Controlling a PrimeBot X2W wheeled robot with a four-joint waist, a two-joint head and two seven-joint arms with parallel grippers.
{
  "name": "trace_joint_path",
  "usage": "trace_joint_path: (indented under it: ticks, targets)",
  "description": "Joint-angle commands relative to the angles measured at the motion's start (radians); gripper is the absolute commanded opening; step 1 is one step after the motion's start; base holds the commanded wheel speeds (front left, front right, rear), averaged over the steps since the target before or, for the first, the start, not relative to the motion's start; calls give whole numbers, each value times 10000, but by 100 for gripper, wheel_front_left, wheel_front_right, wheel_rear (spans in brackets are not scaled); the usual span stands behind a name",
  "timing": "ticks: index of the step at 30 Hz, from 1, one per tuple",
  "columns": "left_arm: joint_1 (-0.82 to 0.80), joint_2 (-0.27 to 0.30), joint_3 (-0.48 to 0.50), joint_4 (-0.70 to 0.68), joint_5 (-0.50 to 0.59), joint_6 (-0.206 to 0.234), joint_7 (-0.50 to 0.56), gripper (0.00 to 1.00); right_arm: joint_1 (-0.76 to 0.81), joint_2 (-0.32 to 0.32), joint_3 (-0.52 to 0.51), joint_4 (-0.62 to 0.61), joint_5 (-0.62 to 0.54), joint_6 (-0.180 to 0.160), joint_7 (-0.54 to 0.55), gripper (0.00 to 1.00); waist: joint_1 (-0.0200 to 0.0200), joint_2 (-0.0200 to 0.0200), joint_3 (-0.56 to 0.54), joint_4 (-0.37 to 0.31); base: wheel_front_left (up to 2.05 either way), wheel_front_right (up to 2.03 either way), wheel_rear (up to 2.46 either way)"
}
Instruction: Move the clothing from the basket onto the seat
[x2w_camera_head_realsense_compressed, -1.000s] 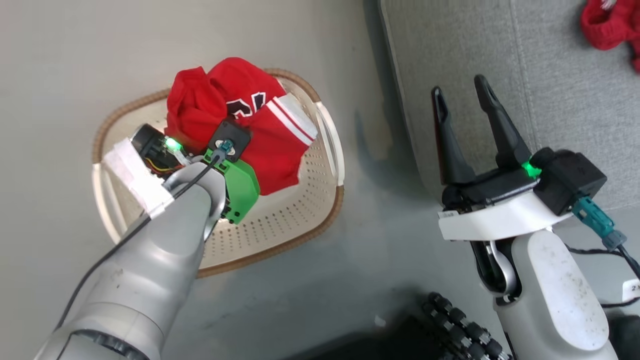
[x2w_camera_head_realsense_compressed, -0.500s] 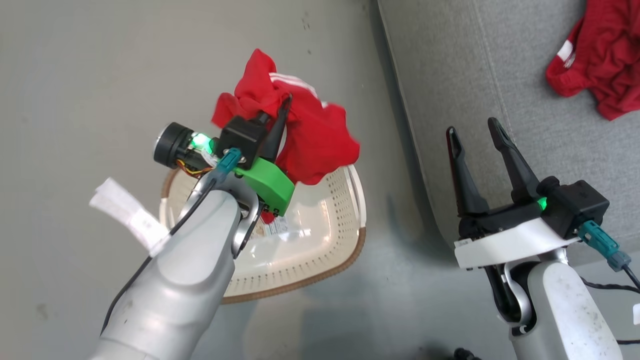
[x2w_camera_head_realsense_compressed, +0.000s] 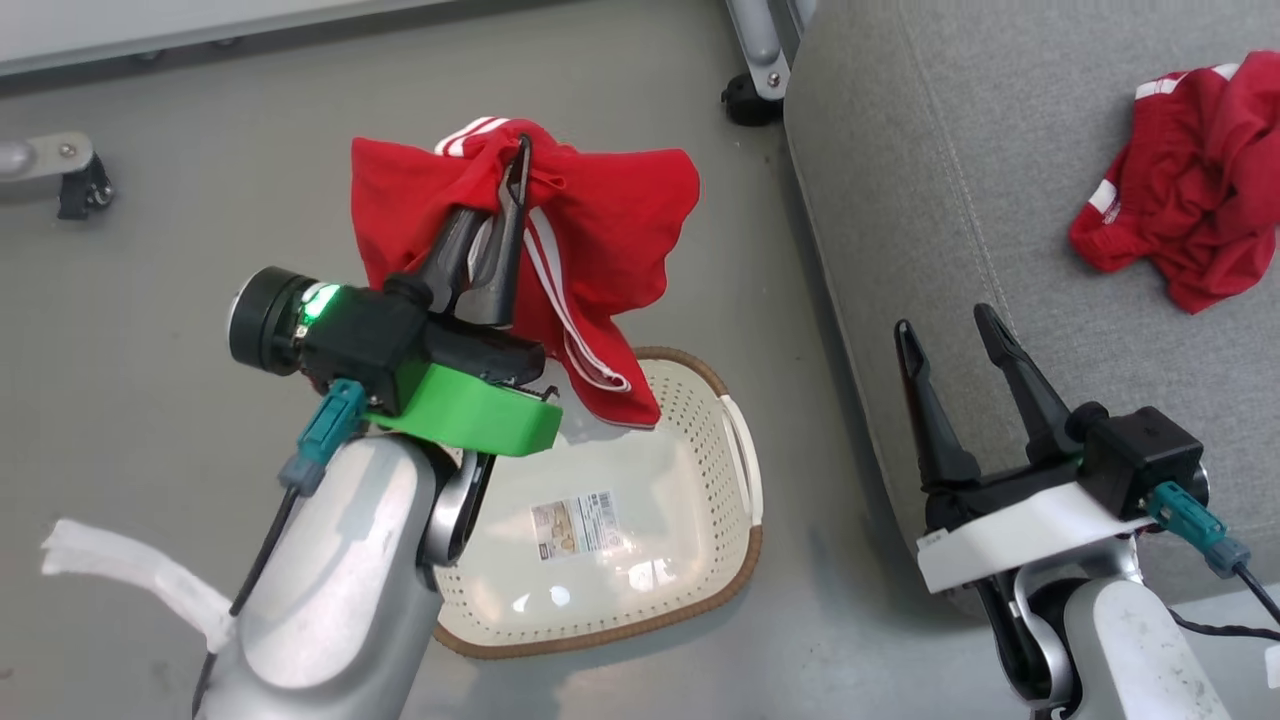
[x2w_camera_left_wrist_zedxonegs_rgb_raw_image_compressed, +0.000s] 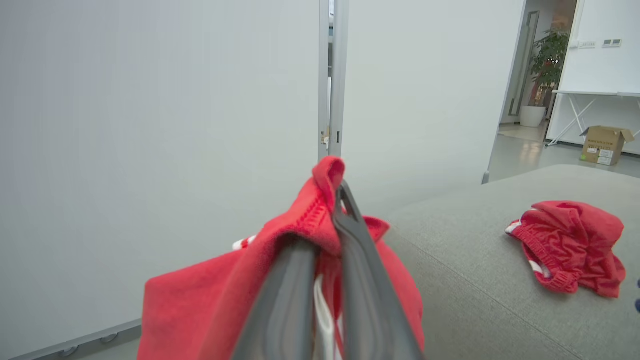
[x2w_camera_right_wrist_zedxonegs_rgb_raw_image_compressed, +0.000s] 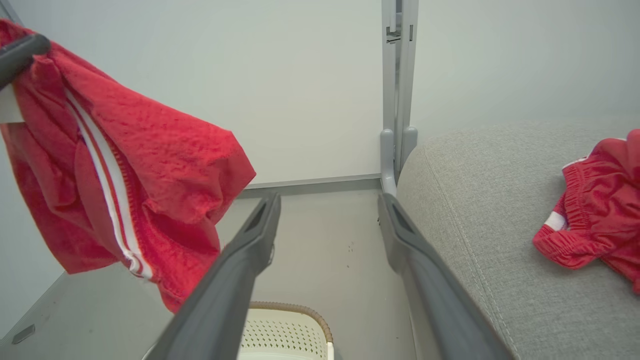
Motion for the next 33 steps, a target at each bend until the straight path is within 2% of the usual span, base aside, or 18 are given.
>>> trace_joint_path:
  ticks: [1,6,16,23,33]
  targets:
    - [324,87,147,-297,74,46,-25,0,214,-6,-12,-41,-70,-10,68,100,1,0,-562,219,0,0,0]
    - [1119,171,457,-1302,144,65,-14,0,632,4,-64,-153,-97,-10,294,100,1,0,-1198,286,0,0,0]
    - [2795,323,658,-2294,64,137,-16,0,1363,9,129,-394,-193,-10,851,100,1,0,-2284,328,0,0,0]
    - [3631,366,596,-2464,-86,150,-17,0,1870,22,139,-588,-213,-10,1138,100,1,0,-2826,404,0,0,0]
    - [3921,411,470,-2508,-245,122,-14,0,2287,47,120,-846,-217,-10,1339,100,1,0,-3054,542,0,0,0]
